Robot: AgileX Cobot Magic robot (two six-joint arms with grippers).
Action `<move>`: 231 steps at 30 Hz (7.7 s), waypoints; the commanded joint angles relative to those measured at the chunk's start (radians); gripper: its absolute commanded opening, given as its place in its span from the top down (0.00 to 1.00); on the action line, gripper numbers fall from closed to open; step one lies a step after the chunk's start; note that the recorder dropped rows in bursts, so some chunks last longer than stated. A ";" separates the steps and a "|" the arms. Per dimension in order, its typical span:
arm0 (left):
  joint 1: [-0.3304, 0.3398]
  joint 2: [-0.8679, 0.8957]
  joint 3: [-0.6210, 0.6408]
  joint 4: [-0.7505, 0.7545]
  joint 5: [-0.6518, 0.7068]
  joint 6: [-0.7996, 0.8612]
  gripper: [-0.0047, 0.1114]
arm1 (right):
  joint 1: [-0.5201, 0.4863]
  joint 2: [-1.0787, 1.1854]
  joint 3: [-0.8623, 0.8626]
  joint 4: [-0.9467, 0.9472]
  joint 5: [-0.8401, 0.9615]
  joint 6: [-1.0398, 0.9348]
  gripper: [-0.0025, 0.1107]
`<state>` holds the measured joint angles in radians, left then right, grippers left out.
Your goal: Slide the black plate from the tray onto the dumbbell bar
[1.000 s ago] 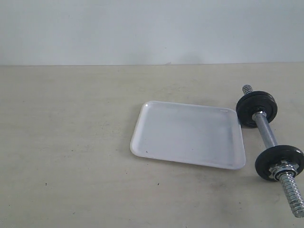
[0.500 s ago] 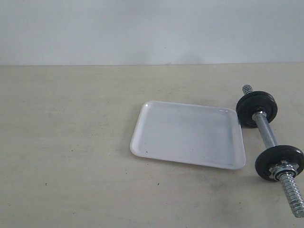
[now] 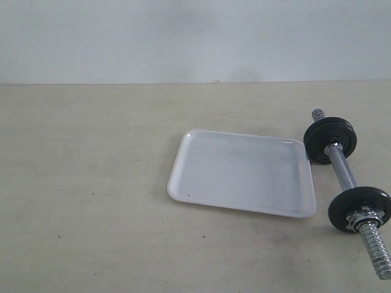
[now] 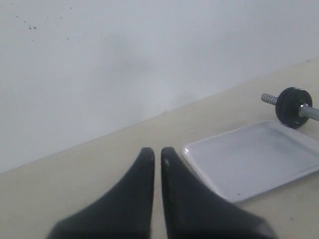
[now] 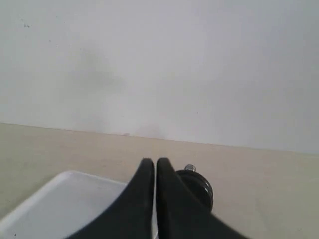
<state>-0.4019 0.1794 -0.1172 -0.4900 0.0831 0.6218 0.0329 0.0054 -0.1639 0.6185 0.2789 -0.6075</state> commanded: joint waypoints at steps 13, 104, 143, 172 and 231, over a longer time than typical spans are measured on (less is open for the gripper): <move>0.002 -0.003 0.117 0.001 -0.121 0.014 0.92 | -0.001 -0.005 0.164 0.019 -0.109 -0.013 0.98; 0.002 -0.179 0.117 0.341 -0.053 0.029 0.92 | -0.003 -0.005 0.164 -0.677 0.042 0.644 0.98; 0.002 -0.179 0.117 -1.157 -0.166 0.055 0.92 | -0.003 -0.005 0.164 -0.652 0.042 0.657 0.98; 0.441 -0.179 0.117 -1.150 -0.255 0.920 0.92 | -0.003 -0.005 0.164 -0.652 0.042 0.657 0.98; 0.441 -0.179 0.117 0.480 0.218 -0.488 0.92 | -0.003 -0.005 0.164 -0.652 0.051 0.657 0.98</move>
<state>0.0351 0.0033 -0.0039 0.0095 0.2956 0.1698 0.0312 0.0054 0.0004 -0.0290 0.3307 0.0525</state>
